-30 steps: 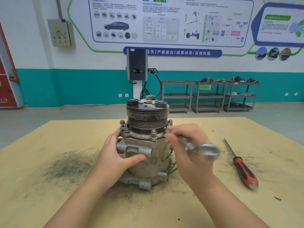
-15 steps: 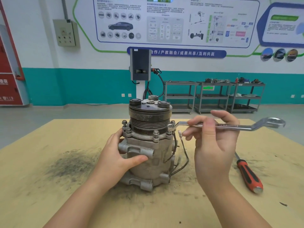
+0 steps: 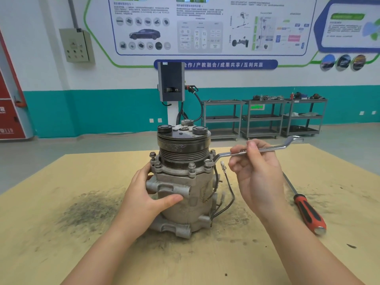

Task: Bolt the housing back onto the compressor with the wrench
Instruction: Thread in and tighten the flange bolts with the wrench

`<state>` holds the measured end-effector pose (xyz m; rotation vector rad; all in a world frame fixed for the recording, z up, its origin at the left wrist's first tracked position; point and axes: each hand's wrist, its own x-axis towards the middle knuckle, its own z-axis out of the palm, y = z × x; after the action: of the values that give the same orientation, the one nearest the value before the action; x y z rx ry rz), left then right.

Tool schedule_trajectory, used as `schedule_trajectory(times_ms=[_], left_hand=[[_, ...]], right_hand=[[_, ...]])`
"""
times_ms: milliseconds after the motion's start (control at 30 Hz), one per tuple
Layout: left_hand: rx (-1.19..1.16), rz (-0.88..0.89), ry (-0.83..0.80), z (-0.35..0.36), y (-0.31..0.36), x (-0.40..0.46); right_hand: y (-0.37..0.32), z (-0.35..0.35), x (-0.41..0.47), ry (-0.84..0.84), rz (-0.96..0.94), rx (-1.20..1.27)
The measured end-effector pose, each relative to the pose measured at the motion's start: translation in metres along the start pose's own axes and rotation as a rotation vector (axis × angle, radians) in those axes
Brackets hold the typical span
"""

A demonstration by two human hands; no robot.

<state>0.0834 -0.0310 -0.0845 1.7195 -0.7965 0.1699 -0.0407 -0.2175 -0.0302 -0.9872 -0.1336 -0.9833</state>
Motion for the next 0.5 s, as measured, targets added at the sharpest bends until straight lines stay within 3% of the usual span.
schedule_trajectory(times_ms=[133,233,400,500], left_hand=[[0.004,0.008,0.011,0.001,-0.005,0.001],[-0.045,-0.001,0.011,0.003,-0.01,0.001],[-0.057,0.031,0.024,0.004,-0.01,0.003],[-0.054,0.025,0.029,0.004,-0.009,0.003]], right_hand=[[0.012,0.003,-0.02,-0.108,-0.524,-0.362],[0.022,0.009,-0.031,-0.28,-0.774,-0.601],[0.041,0.024,-0.045,-0.375,-0.845,-0.869],[0.036,0.024,-0.045,-0.393,-0.837,-0.811]])
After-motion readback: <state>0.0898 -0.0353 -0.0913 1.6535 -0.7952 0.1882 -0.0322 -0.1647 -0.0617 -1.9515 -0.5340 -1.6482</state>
